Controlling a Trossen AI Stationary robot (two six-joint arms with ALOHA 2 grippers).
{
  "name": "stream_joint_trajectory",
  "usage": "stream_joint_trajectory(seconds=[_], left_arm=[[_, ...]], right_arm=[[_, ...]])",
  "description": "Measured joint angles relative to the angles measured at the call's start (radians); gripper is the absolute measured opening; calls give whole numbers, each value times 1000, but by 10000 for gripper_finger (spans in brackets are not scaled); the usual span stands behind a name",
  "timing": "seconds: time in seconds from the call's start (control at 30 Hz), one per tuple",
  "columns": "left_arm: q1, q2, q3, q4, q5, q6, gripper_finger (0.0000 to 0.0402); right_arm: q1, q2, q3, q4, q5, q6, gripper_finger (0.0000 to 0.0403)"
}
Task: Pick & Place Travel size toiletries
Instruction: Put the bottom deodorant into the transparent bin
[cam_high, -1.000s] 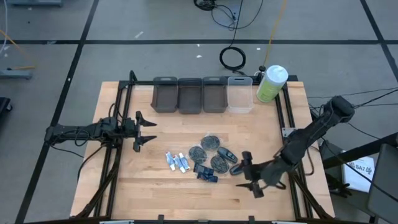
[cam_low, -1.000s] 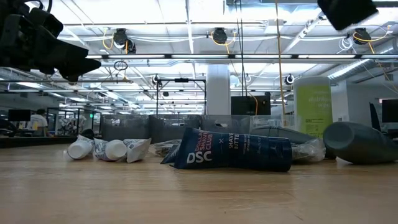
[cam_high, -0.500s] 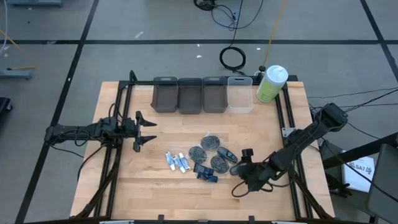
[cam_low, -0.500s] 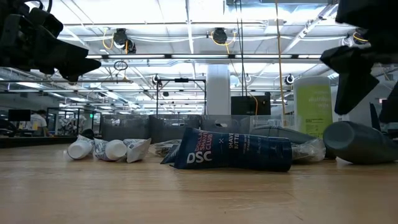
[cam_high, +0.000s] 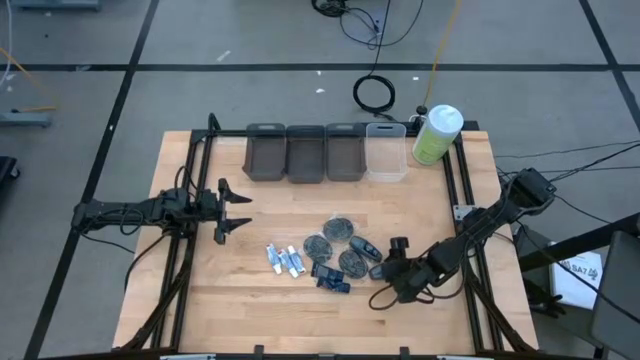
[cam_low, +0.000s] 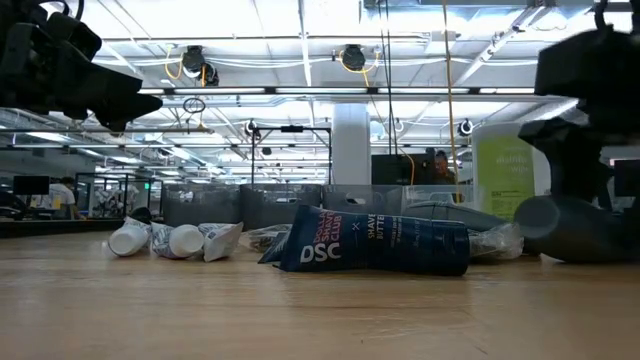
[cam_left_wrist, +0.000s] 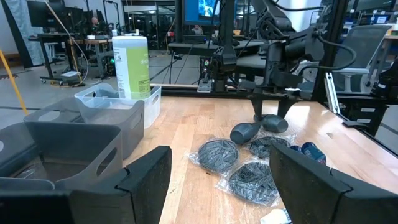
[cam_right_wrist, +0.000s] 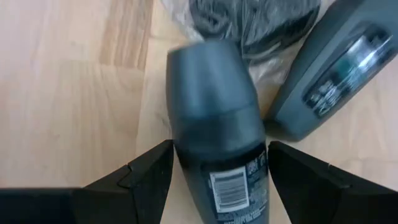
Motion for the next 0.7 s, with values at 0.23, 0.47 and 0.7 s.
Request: stream_joint_trajectory(seconds=[0.23, 0.47, 0.7], left_arm=[[0, 0, 0, 0, 0, 0, 267], [0, 0, 0, 0, 0, 0, 267], [0, 0, 0, 0, 0, 0, 267]], right_arm=[[0, -3, -64, 101, 14, 1, 249], [0, -2, -68, 123, 14, -1, 249], [0, 0, -69, 148, 11, -29, 217]])
